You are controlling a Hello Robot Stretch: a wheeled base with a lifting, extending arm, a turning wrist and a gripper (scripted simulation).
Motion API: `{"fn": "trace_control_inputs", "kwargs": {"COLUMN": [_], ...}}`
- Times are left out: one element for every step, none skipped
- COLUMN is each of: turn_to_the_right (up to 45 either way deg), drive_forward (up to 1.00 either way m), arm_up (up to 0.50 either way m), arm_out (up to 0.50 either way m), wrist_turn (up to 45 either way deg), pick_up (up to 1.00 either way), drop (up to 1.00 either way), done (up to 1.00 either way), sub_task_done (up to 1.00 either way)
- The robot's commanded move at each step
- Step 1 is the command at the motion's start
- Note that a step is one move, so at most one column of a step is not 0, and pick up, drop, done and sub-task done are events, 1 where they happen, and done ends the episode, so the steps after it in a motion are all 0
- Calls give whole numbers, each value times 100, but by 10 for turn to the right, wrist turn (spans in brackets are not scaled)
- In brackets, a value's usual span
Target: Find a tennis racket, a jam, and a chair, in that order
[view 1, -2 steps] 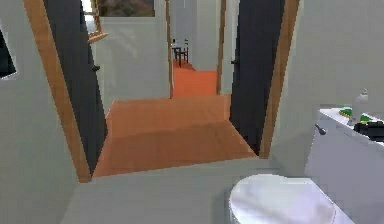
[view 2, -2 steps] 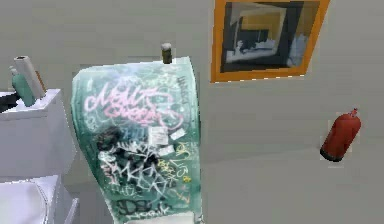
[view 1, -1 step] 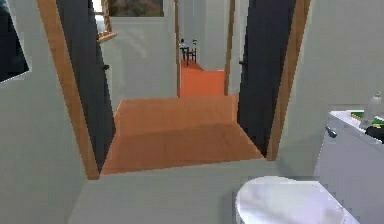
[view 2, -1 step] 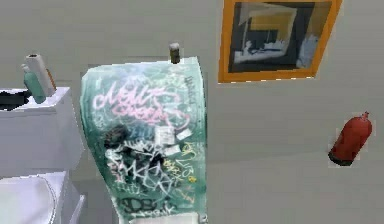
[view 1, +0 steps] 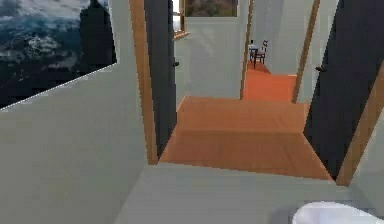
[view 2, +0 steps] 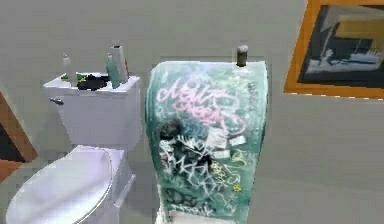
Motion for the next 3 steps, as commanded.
{"fn": "trace_control_inputs", "kwargs": {"turn_to_the_right": [0,60,30], "drive_forward": [35,0,0], "arm_up": [0,0,0], "arm_out": [0,0,0], "wrist_turn": [0,0,0], "pick_up": [0,0,0], "drop": [0,0,0], "done": [0,0,0], "sub_task_done": [0,0,0]}}
